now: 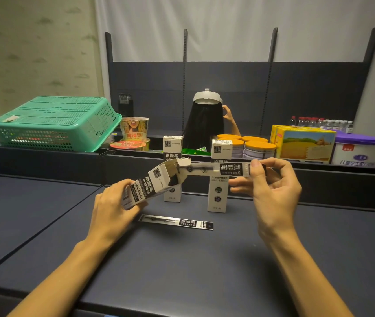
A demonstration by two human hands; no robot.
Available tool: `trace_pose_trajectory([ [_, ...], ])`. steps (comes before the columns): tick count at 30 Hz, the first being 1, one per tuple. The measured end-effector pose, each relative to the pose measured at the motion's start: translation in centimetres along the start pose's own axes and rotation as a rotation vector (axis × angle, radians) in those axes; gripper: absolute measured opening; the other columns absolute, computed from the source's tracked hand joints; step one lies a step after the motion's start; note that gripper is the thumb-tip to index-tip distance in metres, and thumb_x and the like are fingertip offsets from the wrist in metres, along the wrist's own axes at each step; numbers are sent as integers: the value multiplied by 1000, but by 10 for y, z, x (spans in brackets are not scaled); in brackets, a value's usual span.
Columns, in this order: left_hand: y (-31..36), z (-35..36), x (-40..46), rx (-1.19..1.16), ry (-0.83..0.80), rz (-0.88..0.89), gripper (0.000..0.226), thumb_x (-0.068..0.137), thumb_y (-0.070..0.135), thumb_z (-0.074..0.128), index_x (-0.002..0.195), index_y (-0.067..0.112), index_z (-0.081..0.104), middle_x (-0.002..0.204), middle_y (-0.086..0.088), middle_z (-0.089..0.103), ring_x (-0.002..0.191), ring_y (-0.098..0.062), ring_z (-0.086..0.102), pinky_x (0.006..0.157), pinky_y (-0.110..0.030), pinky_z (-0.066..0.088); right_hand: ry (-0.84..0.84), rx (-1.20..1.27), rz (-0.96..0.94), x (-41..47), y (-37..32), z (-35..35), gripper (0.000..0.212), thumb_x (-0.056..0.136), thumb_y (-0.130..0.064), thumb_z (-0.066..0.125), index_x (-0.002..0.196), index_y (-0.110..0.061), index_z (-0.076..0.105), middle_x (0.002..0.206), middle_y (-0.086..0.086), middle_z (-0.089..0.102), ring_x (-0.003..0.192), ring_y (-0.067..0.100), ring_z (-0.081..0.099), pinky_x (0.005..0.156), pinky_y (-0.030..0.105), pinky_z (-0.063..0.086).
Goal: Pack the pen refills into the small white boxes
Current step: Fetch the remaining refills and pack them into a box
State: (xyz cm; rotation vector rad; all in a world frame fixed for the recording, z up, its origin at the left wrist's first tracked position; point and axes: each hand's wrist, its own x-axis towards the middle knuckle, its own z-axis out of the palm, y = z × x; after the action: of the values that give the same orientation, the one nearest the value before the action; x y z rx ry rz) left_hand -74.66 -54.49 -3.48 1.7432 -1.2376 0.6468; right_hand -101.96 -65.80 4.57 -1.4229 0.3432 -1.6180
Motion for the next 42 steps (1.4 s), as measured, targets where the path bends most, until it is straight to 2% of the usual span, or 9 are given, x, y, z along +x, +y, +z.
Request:
trace_pose_trajectory([
  [19, 3, 0, 0, 64, 40, -21, 53, 68, 29, 85, 112, 21, 58, 101, 0, 65, 89, -25, 59, 77, -47, 48, -20, 6, -3, -2, -2, 0, 10, 95, -11, 56, 90, -19, 52, 87, 22, 66, 61, 28, 71, 51, 37, 59],
  [25, 3, 2, 0, 129, 69, -62, 52, 70, 32, 83, 114, 19, 59, 101, -2, 66, 89, -27, 59, 77, -41, 41, -31, 17, 7, -3, -4, 1, 9, 95, -11, 56, 90, -18, 53, 82, 14, 67, 60, 28, 71, 52, 38, 59],
  [32, 5, 1, 0, 148, 75, -68, 50, 70, 30, 83, 114, 19, 60, 102, -2, 66, 92, -28, 58, 77, -40, 38, -32, 58, 14, -4, -7, 1, 8, 94, -12, 56, 89, -17, 53, 82, 21, 66, 60, 30, 71, 53, 41, 59],
  [39, 8, 3, 0, 116, 43, -23, 54, 69, 29, 84, 116, 19, 60, 106, 0, 66, 94, -27, 58, 79, -39, 39, -58, 65, 22, -4, -5, 2, 8, 94, -12, 56, 90, -17, 53, 82, 16, 67, 59, 27, 71, 51, 32, 58],
  [42, 10, 3, 0, 99, 42, 1, 55, 69, 28, 84, 116, 19, 59, 106, 0, 66, 93, -26, 58, 78, -37, 38, -74, 61, 31, -4, -3, 3, 6, 94, -12, 56, 91, -16, 53, 84, 17, 67, 59, 27, 71, 51, 32, 58],
])
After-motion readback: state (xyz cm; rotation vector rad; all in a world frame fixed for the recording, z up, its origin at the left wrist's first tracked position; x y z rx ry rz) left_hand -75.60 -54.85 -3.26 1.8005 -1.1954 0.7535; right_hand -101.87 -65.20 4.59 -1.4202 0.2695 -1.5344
